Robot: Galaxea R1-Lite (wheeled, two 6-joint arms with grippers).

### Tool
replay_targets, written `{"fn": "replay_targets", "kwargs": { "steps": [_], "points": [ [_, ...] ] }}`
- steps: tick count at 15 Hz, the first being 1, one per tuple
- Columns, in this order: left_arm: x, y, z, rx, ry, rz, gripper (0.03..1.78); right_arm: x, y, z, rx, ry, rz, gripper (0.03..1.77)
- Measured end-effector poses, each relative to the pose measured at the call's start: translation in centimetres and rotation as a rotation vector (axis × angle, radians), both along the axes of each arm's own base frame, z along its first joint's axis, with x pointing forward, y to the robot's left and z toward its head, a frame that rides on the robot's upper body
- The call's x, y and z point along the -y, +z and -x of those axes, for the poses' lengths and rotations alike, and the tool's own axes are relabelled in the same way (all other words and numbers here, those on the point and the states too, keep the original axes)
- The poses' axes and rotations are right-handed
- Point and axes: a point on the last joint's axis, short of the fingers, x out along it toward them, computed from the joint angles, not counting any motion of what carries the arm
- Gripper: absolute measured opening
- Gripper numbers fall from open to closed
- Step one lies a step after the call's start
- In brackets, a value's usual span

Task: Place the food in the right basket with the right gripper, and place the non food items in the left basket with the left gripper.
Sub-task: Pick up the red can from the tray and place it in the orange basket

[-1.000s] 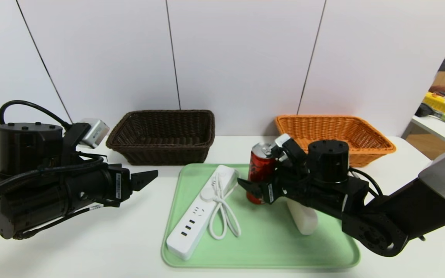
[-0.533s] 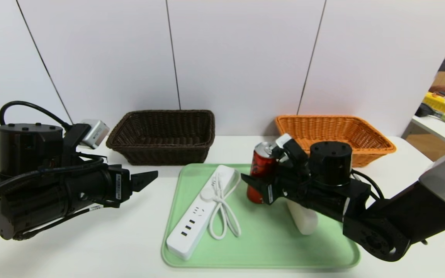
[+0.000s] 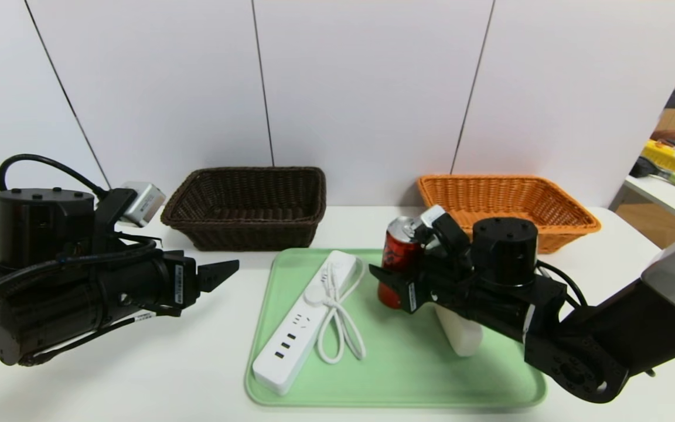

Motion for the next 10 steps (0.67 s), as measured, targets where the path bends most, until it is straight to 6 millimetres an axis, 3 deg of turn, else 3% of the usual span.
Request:
{"fn": "replay_targets", "kwargs": {
  "steps": [4,10],
  "points": [
    [0.1,-0.1,0.1,-0.004,-0.005,-0.001,1.69,-0.4,1.1,0.2,0.036,-0.042,-0.006,0.99],
    [0.2,-0.3,0.3,-0.008,-0.013,-0.004,1.69,-0.7,6.9,0.6,0.174,-0.095,-0.095,0.99]
  ]
}}
